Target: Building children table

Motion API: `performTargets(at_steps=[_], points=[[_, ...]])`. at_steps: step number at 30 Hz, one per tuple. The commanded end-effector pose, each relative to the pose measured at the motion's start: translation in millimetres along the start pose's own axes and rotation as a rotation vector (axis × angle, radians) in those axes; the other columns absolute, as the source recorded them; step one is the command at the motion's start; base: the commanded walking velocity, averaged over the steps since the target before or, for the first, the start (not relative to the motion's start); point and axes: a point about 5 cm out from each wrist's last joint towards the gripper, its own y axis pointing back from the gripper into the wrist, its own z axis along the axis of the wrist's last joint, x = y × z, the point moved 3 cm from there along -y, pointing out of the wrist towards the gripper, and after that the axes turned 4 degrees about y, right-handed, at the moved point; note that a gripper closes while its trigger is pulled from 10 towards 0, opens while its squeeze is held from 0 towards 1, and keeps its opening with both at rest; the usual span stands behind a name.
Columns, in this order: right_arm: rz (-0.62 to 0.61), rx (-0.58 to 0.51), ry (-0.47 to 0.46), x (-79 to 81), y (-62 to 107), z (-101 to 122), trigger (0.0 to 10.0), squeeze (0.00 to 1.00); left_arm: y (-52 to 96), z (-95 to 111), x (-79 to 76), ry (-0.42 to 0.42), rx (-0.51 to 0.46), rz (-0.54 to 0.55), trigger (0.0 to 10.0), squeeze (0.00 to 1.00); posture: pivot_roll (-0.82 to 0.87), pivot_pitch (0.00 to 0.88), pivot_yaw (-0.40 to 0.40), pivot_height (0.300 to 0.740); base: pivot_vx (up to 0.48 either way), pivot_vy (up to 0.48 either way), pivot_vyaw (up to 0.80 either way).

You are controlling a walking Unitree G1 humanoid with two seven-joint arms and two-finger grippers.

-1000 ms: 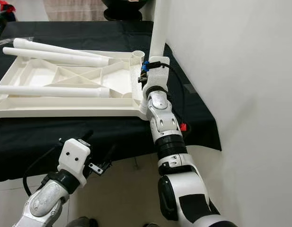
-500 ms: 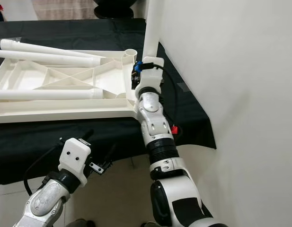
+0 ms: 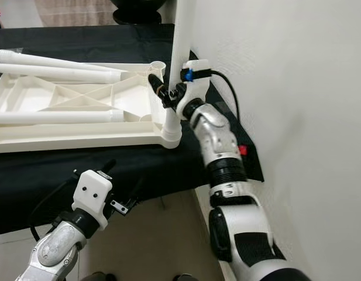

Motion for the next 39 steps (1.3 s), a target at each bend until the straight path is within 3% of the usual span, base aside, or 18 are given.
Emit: performTargets(at_steps=[1,4,13,14,15,16,20,23,26,27,28,29,30,32,33,36,38,39], points=[[0.173,0.015,-0.039,21.0,-3.7,-6.9,10.0,0.0,-0.4,-4.3,-2.0,0.007,0.012,-0.01,10.0,0.0,0.09,0.116,-0.095,0.74,0.0,0.0,0.0],[0.427,0.057,-0.033,42.1,1.4,-10.1,10.0,0.0,-0.3,-4.9,-3.1,0.01,0.012,-0.012,10.0,0.0,0.09,0.116,-0.1,0.74,0.0,0.0,0.0],[0.453,0.058,-0.012,46.5,-6.6,-8.6,9.8,0.0,3.2,-10.6,-13.6,0.026,0.033,-0.037,10.0,0.0,0.09,0.119,-0.098,0.74,0.0,0.0,0.0],[0.422,0.062,0.001,43.1,-8.9,-8.7,1.3,0.0,3.3,-10.8,-14.5,0.027,0.033,-0.039,10.0,0.0,0.09,0.119,-0.098,0.74,0.0,0.0,0.0],[0.422,0.062,0.001,43.1,-8.9,-8.7,1.3,0.0,3.3,-10.8,-14.5,0.027,0.033,-0.039,10.0,0.0,0.09,0.119,-0.098,0.74,0.0,0.0,0.0],[0.37,0.071,0.039,38.0,-11.5,-10.1,0.0,0.0,2.7,-10.5,-14.5,0.028,0.032,-0.039,10.0,0.0,0.09,0.119,-0.098,0.74,0.0,0.0,0.0],[0.265,0.054,0.04,26.7,-13.9,-7.9,0.0,0.0,1.4,-10.2,-13.3,0.027,0.03,-0.037,10.0,0.0,0.09,0.121,-0.1,0.74,0.0,0.0,0.0],[0.115,-0.033,-0.079,10.7,-10.0,-5.4,0.0,0.0,-1.9,-8.7,-8.3,0.015,0.021,-0.023,10.0,0.0,0.08,0.121,-0.103,0.74,0.0,0.0,0.0],[0.007,-0.016,-0.085,1.9,-7.2,-14.4,0.0,0.0,-2.8,-7.3,-6.2,0.013,0.015,-0.015,10.0,0.0,0.09,0.12,-0.106,0.74,0.0,0.0,0.0],[-0.303,0.068,-0.017,-22.9,-1.3,-29.9,0.0,0.0,-3.1,-7.2,-5.9,0.01,0.013,-0.013,10.0,0.0,0.08,0.122,-0.107,0.74,0.0,0.0,0.0],[-0.303,0.068,-0.017,-22.9,-1.3,-29.9,0.0,0.0,-3.1,-7.2,-5.9,0.01,0.013,-0.013,10.0,0.0,0.08,0.122,-0.107,0.74,0.0,0.0,0.0],[-0.441,0.101,0.013,-33.6,3.8,-34.9,0.0,0.0,-3.1,-7.2,-6.0,0.01,0.012,-0.013,10.0,0.0,0.08,0.122,-0.107,0.74,0.0,0.0,0.0],[-0.441,0.101,0.013,-33.6,3.8,-34.9,0.0,0.0,-3.1,-7.2,-6.0,0.01,0.012,-0.013,10.0,0.0,0.08,0.122,-0.107,0.74,0.0,0.0,0.0],[-0.865,0.171,0.081,-62.2,35.1,-45.5,0.0,0.0,-4.1,-6.9,-6.7,0.01,0.01,-0.014,10.0,0.0,0.09,0.12,-0.109,0.74,0.0,0.0,0.0],[-0.968,0.173,0.09,-65.8,44.0,-46.4,0.0,0.0,-4.4,-6.6,-7.3,0.01,0.01,-0.015,10.0,0.0,0.09,0.12,-0.109,0.74,0.0,0.0,0.0],[-1.063,0.163,0.102,-64.2,48.0,-44.3,0.0,0.0,-4.4,-6.7,-7.9,0.01,0.009,-0.018,10.0,0.0,0.08,0.12,-0.106,0.74,0.0,0.0,0.0],[-1.06,0.149,0.088,-59.5,42.7,-42.8,0.0,0.0,-4.4,-6.9,-8.2,0.008,0.01,-0.02,10.0,0.0,0.08,0.123,-0.105,0.74,0.0,0.0,0.0],[-1.014,0.145,0.087,-51.7,31.8,-41.4,4.3,0.0,-4.7,-7.0,-8.1,0.007,0.01,-0.021,10.0,0.0,0.08,0.123,-0.105,0.74,0.0,0.0,0.0]])
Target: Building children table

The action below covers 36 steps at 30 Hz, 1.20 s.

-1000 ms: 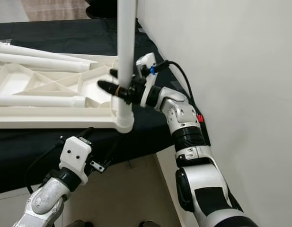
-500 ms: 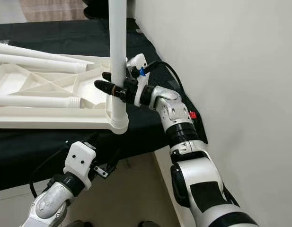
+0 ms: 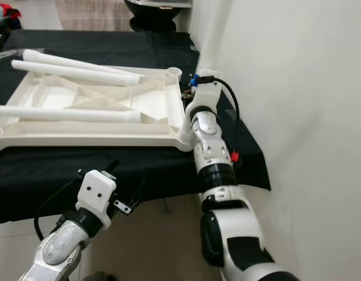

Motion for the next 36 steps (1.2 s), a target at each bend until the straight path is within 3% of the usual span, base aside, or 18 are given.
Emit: performTargets(at_steps=[1,2,3,6,7,8,9,10,16,17,21,22,23,24,25,26,29,36], points=[[0.008,0.085,0.018,3.6,3.5,-20.2,4.3,0.0,-0.5,-3.7,-2.9,0.004,0.009,-0.009,10.0,0.0,0.08,0.123,-0.105,0.74,0.0,0.0,0.0],[0.008,0.085,0.018,3.6,3.5,-20.2,4.3,0.0,-0.5,-3.7,-2.9,0.004,0.009,-0.009,10.0,0.0,0.08,0.123,-0.105,0.74,0.0,0.0,0.0],[0.109,0.082,-0.023,23.6,3.7,-16.2,10.0,0.0,-1.0,-3.7,-1.8,0.003,0.009,-0.006,10.0,0.0,0.07,0.126,-0.105,0.74,0.0,0.0,0.0],[0.129,0.07,-0.033,29.1,3.7,-13.8,10.0,0.0,-1.2,-3.7,-1.3,0.003,0.009,-0.005,10.0,0.0,0.07,0.126,-0.105,0.74,0.0,0.0,0.0],[0.129,0.044,-0.059,30.2,3.1,-9.3,10.0,0.69,-1.4,-3.7,-1.1,0.003,0.009,-0.004,10.0,0.0,0.07,0.126,-0.107,0.74,0.0,0.0,0.0],[0.112,0.02,-0.062,29.0,2.5,-5.2,10.0,1.0,-1.4,-3.7,-1.2,0.002,0.009,-0.003,10.0,0.0,0.07,0.127,-0.106,0.74,0.0,0.0,0.0],[0.112,0.02,-0.062,29.0,2.5,-5.2,10.0,1.0,-1.4,-3.7,-1.2,0.002,0.009,-0.003,10.0,0.0,0.07,0.127,-0.106,0.74,0.0,0.0,0.0],[0.091,0.007,-0.063,25.1,1.3,-2.7,10.0,0.0,-1.4,-3.8,-1.1,0.002,0.009,-0.001,10.0,0.0,0.07,0.127,-0.106,0.74,0.0,0.0,0.0],[0.205,0.007,-0.087,25.6,-3.2,2.2,10.0,0.0,-1.5,-3.9,-0.9,0.0,0.01,0.001,10.0,0.0,0.07,0.127,-0.109,0.74,0.0,0.0,0.0],[0.294,0.046,-0.061,29.0,-4.1,-2.3,10.0,1.0,-1.4,-4.1,-0.5,-0.001,0.01,0.002,10.0,0.0,0.07,0.129,-0.106,0.74,0.0,0.0,0.0],[0.561,0.145,-0.091,35.2,0.9,-12.6,10.0,1.0,-1.4,-4.6,-0.1,-0.003,0.013,0.002,10.0,0.0,0.07,0.127,-0.108,0.74,0.0,0.0,0.0],[0.703,0.152,-0.107,39.0,7.1,-11.9,10.0,0.04,-1.5,-4.7,0.0,-0.004,0.014,0.002,10.0,0.0,0.07,0.127,-0.108,0.74,0.0,0.0,0.0],[0.703,0.152,-0.107,39.0,7.1,-11.9,10.0,0.04,-1.5,-4.7,0.0,-0.004,0.014,0.002,10.0,0.0,0.07,0.127,-0.108,0.74,0.0,0.0,0.0],[0.855,0.144,-0.125,43.1,16.2,-9.2,10.0,0.0,-1.8,-4.8,0.3,-0.01,0.015,0.003,10.0,0.0,0.07,0.13,-0.11,0.74,0.0,0.0,0.0],[0.855,0.144,-0.125,43.1,16.2,-9.2,10.0,0.0,-1.8,-4.8,0.3,-0.01,0.015,0.003,10.0,0.0,0.07,0.13,-0.11,0.74,0.0,0.0,0.0],[1.017,0.103,-0.1,46.2,28.8,-4.7,10.0,0.0,-2.2,-4.5,0.5,-0.014,0.014,0.002,10.0,0.0,0.07,0.13,-0.11,0.74,0.0,0.0,0.0],[1.212,0.057,-0.078,48.9,46.1,1.8,10.0,0.0,-2.7,-3.9,0.6,-0.018,0.013,0.001,10.0,0.0,0.07,0.13,-0.11,0.74,0.0,0.0,0.0],[1.419,0.0,-0.107,57.1,58.0,22.4,10.0,0.0,-1.2,-5.1,0.5,-0.021,0.018,0.0,10.0,0.0,0.07,0.12,-0.112,0.74,0.0,0.0,0.0]])
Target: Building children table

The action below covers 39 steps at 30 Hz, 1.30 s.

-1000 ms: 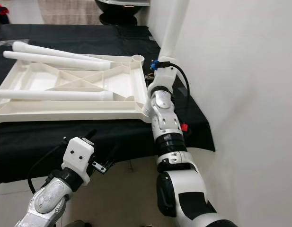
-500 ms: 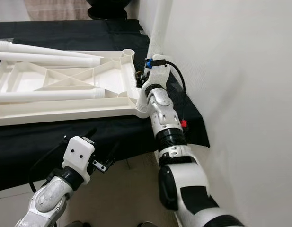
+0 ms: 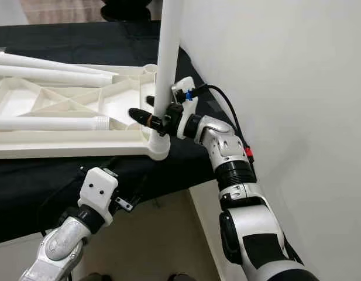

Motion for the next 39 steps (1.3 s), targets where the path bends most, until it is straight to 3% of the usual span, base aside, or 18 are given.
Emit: performTargets(at_steps=[1,5,6,7,8,18,20,21,23,25,27,29,33,34,35,38,39], points=[[0.084,-0.026,0.025,7.0,-6.8,12.8,10.0,0.0,2.3,-4.9,-1.7,-0.009,0.019,-0.004,10.0,0.0,0.07,0.12,-0.112,0.74,0.0,0.0,0.0],[0.109,-0.018,0.036,7.4,-10.5,13.8,10.0,0.0,2.9,-5.5,-2.7,-0.008,0.02,-0.007,10.0,0.0,0.07,0.12,-0.111,0.74,0.0,0.0,0.0],[0.109,-0.016,0.037,7.6,-13.8,13.3,5.5,0.0,3.0,-5.8,-4.2,-0.009,0.021,-0.013,10.0,0.0,0.08,0.112,-0.113,0.74,0.0,0.0,0.0],[0.109,-0.016,0.037,7.6,-13.8,13.3,5.5,0.0,3.0,-5.8,-4.2,-0.009,0.021,-0.013,10.0,0.0,0.08,0.112,-0.113,0.74,0.0,0.0,0.0],[0.119,-0.021,0.038,9.6,-16.2,13.0,0.0,0.0,3.2,-6.1,-5.5,-0.008,0.021,-0.018,10.0,0.0,0.08,0.106,-0.113,0.74,0.0,0.0,0.0],[0.031,-0.035,0.059,3.3,-16.8,9.6,0.0,0.0,3.7,-6.6,-5.9,-0.013,0.021,-0.02,10.0,0.0,0.09,0.089,-0.114,0.74,0.0,0.0,0.0],[-0.169,-0.031,0.089,-15.2,-14.5,8.7,0.0,0.0,3.4,-6.3,-5.5,-0.016,0.019,-0.02,10.0,0.0,0.09,0.085,-0.112,0.74,0.0,0.0,0.0],[-0.169,-0.031,0.089,-15.2,-14.5,8.7,0.0,0.0,3.4,-6.3,-5.5,-0.016,0.019,-0.02,10.0,0.0,0.09,0.085,-0.112,0.74,0.0,0.0,0.0],[-0.408,-0.002,0.11,-35.4,-10.7,5.9,0.0,0.0,3.3,-6.0,-5.1,-0.017,0.017,-0.02,10.0,0.0,0.09,0.083,-0.11,0.74,0.0,0.0,0.0],[-0.458,0.006,0.114,-39.4,-9.5,5.2,0.0,0.0,3.3,-6.0,-5.0,-0.017,0.016,-0.02,10.0,0.0,0.09,0.083,-0.11,0.74,0.0,0.0,0.0],[-0.809,0.093,0.158,-65.1,12.3,-3.6,0.0,0.0,2.7,-6.0,-5.0,-0.018,0.016,-0.021,10.0,0.0,0.09,0.084,-0.105,0.74,0.0,0.0,0.0],[-1.133,0.142,0.131,-82.2,41.5,-10.7,0.0,0.0,2.1,-6.1,-5.8,-0.018,0.015,-0.025,10.0,0.0,0.09,0.084,-0.102,0.74,0.0,0.0,0.0],[-1.261,0.165,0.109,-83.9,50.6,-15.5,0.0,0.0,1.8,-6.0,-6.4,-0.017,0.014,-0.027,10.0,0.0,0.08,0.084,-0.097,0.74,0.0,0.0,0.0],[-1.362,0.176,0.11,-78.7,49.5,-18.9,0.0,0.0,1.2,-5.6,-6.6,-0.016,0.013,-0.029,10.0,0.0,0.08,0.086,-0.101,0.74,0.0,0.0,0.0],[-1.362,0.176,0.11,-78.7,49.5,-18.9,0.0,0.0,1.2,-5.6,-6.6,-0.016,0.013,-0.029,10.0,0.0,0.08,0.086,-0.101,0.74,0.0,0.0,0.0],[-1.395,0.146,0.063,-69.1,31.7,-21.8,0.0,0.0,1.1,-5.5,-7.5,-0.012,0.012,-0.031,10.0,0.0,0.09,0.088,-0.104,0.74,0.0,0.0,0.0],[-1.351,0.108,0.038,-66.5,20.8,-19.2,10.0,0.0,1.5,-5.7,-8.3,-0.011,0.012,-0.032,10.0,0.0,0.09,0.088,-0.104,0.74,0.0,0.0,0.0]])
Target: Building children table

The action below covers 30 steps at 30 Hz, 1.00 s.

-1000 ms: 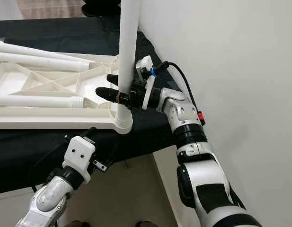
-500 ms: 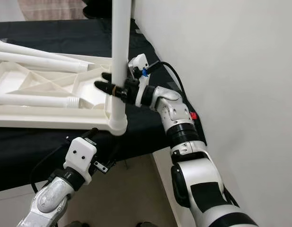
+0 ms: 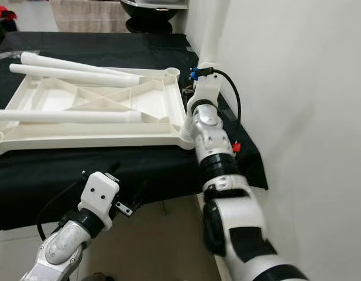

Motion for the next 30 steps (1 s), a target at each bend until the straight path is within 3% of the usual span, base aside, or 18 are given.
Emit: performTargets(at_steps=[1,4,5,6,8,9,11,12,13,15,16,18,19,22,24,25,30], points=[[0.009,0.114,-0.009,5.1,2.5,-25.4,10.0,0.0,0.3,-1.7,-3.3,0.003,0.004,-0.011,10.0,0.0,0.09,0.088,-0.104,0.74,0.0,0.0,0.0],[0.11,0.037,-0.078,27.3,3.2,-9.9,10.0,0.0,1.2,-2.5,-4.9,0.013,0.006,-0.013,10.0,0.0,0.08,0.089,-0.105,0.74,0.0,0.0,0.0],[0.11,0.037,-0.078,27.3,3.2,-9.9,10.0,0.0,1.2,-2.5,-4.9,0.013,0.006,-0.013,10.0,0.0,0.08,0.089,-0.105,0.74,0.0,0.0,0.0],[0.114,-0.007,-0.048,28.0,3.3,-3.2,10.0,1.0,2.0,-3.1,-5.5,0.015,0.007,-0.013,10.0,0.0,0.08,0.09,-0.107,0.74,0.0,0.0,0.0],[0.125,-0.067,-0.029,25.8,2.8,7.6,10.0,1.0,5.8,-6.8,-7.3,0.017,0.017,-0.014,10.0,0.0,0.08,0.09,-0.104,0.74,0.0,0.0,0.0],[0.181,-0.123,-0.015,27.1,3.1,18.0,10.0,0.9,9.1,-9.7,-8.7,0.012,0.023,-0.011,10.0,0.0,0.08,0.09,-0.106,0.74,0.0,0.0,0.0],[0.196,-0.135,-0.011,27.8,3.4,20.3,10.0,0.9,9.7,-10.2,-9.0,0.01,0.024,-0.01,10.0,0.0,0.08,0.09,-0.106,0.74,0.0,0.0,0.0],[0.322,-0.161,-0.005,33.5,4.0,26.4,10.0,0.0,10.7,-11.9,-6.1,0.016,0.03,0.02,10.0,0.0,0.08,0.091,-0.107,0.74,0.0,0.0,0.0],[0.322,-0.161,-0.005,33.5,4.0,26.4,10.0,0.0,10.7,-11.9,-6.1,0.016,0.03,0.02,10.0,0.0,0.08,0.091,-0.107,0.74,0.0,0.0,0.0],[0.562,-0.084,-0.075,46.9,8.5,20.4,10.0,0.0,11.5,-14.6,-2.3,0.024,0.039,0.052,10.0,0.0,0.08,0.089,-0.106,0.74,0.0,0.0,0.0],[0.562,-0.084,-0.075,46.9,8.5,20.4,10.0,0.0,11.5,-14.6,-2.3,0.024,0.039,0.052,10.0,0.0,0.08,0.089,-0.106,0.74,0.0,0.0,0.0],[0.751,-0.049,-0.076,52.9,16.0,15.8,10.0,0.0,12.0,-17.0,-0.6,0.027,0.047,0.059,10.0,0.0,0.08,0.087,-0.106,0.74,0.0,0.0,0.0],[0.904,-0.042,-0.011,53.9,25.6,10.5,10.0,0.0,12.6,-19.3,-0.4,0.029,0.056,0.057,10.0,0.0,0.08,0.087,-0.103,0.74,0.0,0.0,0.0],[1.013,-0.029,0.034,54.2,33.4,5.6,10.0,0.0,13.0,-20.9,-0.3,0.031,0.062,0.055,10.0,0.0,0.08,0.087,-0.103,0.74,0.0,0.0,0.0],[1.265,-0.035,0.104,51.4,56.3,-0.6,10.0,0.0,13.1,-20.8,0.5,0.032,0.059,0.058,10.0,0.0,0.08,0.087,-0.103,0.74,0.0,0.0,0.0],[1.346,-0.036,0.096,50.1,64.5,-0.2,10.0,0.0,12.1,-16.9,1.9,0.027,0.043,0.067,10.0,0.0,0.08,0.088,-0.102,0.74,0.0,0.0,0.0],[1.484,-0.025,0.051,48.7,74.4,2.1,10.0,0.0,5.4,1.7,7.8,0.021,-0.029,0.101,10.0,0.0,0.09,0.087,-0.105,0.74,0.0,0.0,0.0]])
